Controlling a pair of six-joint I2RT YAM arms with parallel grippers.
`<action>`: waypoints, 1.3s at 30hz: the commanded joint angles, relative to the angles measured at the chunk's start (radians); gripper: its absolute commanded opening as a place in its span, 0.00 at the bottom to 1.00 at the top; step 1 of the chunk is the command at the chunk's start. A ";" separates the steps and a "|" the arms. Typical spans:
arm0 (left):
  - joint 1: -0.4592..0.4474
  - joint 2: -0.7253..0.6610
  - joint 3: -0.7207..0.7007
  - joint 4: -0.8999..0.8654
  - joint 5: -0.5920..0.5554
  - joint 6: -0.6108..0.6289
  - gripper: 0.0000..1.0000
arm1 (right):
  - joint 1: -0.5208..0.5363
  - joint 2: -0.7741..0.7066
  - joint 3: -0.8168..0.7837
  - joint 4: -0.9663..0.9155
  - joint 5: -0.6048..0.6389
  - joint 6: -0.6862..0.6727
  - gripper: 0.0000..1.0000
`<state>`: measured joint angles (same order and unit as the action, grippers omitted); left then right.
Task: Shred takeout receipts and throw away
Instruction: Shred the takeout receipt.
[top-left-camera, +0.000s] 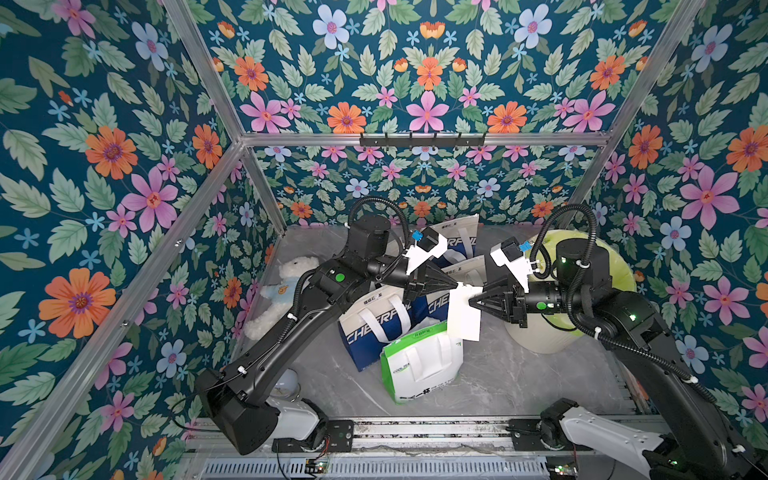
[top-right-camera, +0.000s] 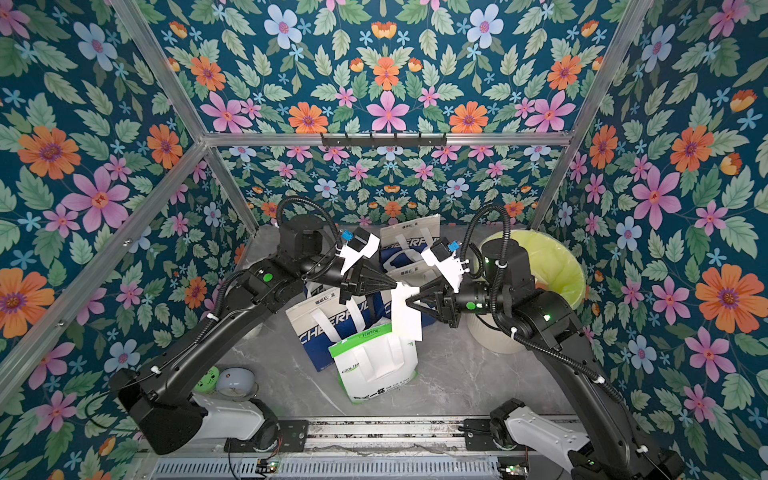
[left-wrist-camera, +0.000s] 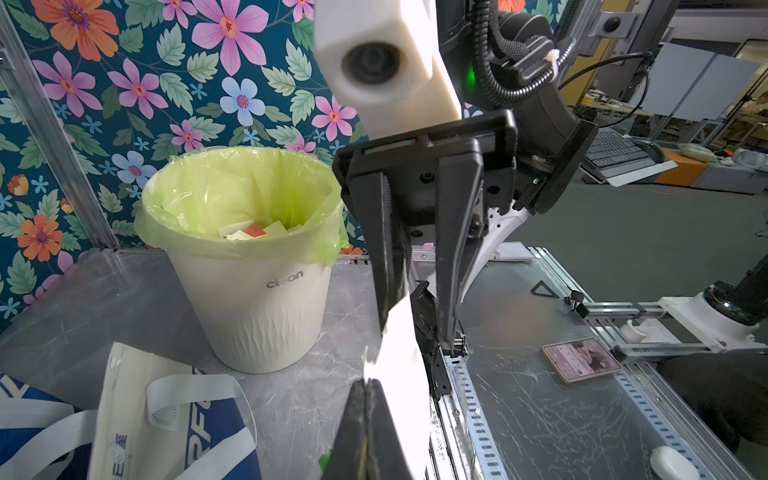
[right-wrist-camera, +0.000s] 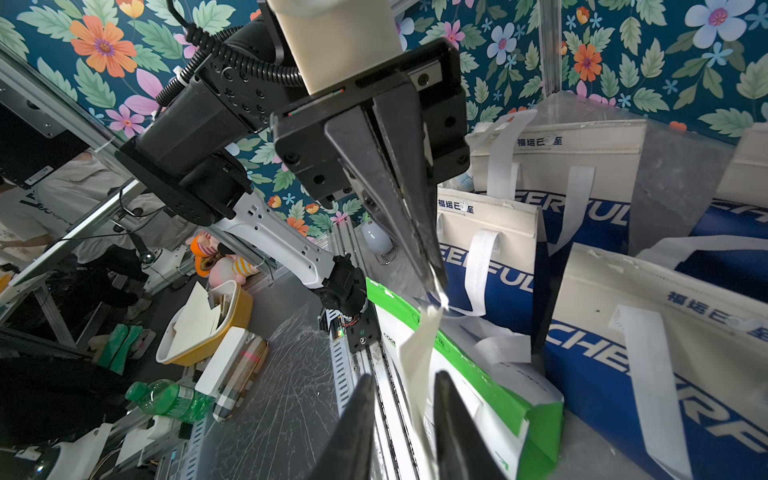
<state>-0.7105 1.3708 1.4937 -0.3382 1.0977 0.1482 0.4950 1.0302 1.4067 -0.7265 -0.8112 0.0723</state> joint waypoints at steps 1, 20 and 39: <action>0.000 -0.001 0.000 0.029 0.030 -0.015 0.00 | 0.001 0.001 -0.006 0.058 0.016 0.024 0.19; -0.001 -0.027 -0.311 0.713 0.078 -0.450 0.65 | 0.002 -0.040 -0.056 0.112 -0.004 0.104 0.00; -0.031 0.006 -0.317 0.856 0.136 -0.582 0.21 | 0.002 -0.042 -0.074 0.125 0.043 0.092 0.00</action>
<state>-0.7395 1.3750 1.1679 0.5171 1.2217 -0.4274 0.4965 0.9916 1.3319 -0.6319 -0.7776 0.1753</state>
